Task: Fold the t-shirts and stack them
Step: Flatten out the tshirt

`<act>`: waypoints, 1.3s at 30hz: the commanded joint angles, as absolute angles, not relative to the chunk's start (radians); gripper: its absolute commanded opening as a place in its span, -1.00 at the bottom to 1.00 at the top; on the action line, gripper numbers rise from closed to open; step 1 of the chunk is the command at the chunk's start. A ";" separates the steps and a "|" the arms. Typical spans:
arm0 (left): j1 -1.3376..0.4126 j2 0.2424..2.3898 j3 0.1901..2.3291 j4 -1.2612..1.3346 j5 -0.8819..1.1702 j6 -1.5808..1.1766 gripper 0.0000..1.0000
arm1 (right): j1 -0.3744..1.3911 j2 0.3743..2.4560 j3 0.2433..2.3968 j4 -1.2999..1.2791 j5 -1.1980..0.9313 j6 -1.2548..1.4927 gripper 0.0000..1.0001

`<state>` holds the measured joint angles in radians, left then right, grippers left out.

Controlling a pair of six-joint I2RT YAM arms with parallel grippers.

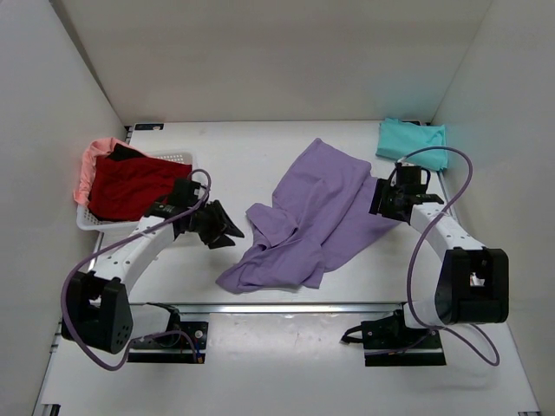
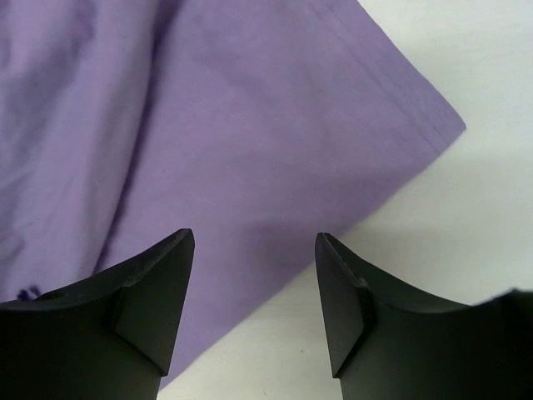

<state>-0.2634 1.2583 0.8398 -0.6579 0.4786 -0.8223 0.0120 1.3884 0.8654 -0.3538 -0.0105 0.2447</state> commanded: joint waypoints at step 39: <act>-0.463 1.563 0.818 -0.517 0.425 -1.258 -1.00 | -0.067 1.660 0.978 -0.307 0.135 0.284 0.61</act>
